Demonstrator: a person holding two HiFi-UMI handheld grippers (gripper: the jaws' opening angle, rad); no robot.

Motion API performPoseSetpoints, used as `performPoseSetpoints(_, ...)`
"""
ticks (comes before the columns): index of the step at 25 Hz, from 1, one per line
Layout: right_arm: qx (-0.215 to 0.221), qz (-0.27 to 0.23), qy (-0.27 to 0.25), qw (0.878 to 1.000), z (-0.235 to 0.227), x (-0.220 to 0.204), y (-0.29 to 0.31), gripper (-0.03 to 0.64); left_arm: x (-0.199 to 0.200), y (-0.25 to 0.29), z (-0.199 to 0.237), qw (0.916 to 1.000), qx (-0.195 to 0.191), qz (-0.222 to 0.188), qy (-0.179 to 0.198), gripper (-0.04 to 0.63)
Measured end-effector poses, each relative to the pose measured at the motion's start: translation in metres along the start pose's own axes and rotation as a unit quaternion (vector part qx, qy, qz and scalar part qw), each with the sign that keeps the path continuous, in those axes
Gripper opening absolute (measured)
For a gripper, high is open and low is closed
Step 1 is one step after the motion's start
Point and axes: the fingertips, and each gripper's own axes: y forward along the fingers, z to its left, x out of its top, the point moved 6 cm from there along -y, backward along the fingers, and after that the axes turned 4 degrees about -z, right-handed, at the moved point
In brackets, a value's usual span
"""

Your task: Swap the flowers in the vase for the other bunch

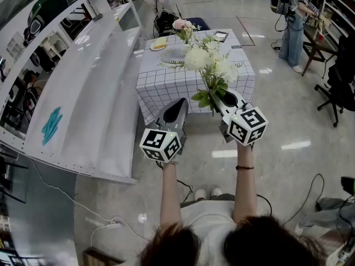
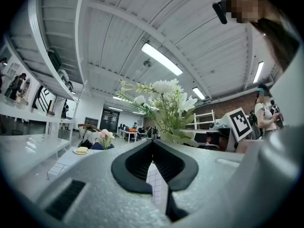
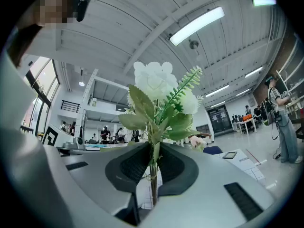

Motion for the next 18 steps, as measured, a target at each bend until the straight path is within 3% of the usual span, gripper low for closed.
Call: performPoseSetpoints(18,0.001,0.005,0.016,1.000,-0.017,-0.009,-0.010,0.044,-0.014,0.007,-0.005,0.9998,0.009,0.008,-0.015,0.011)
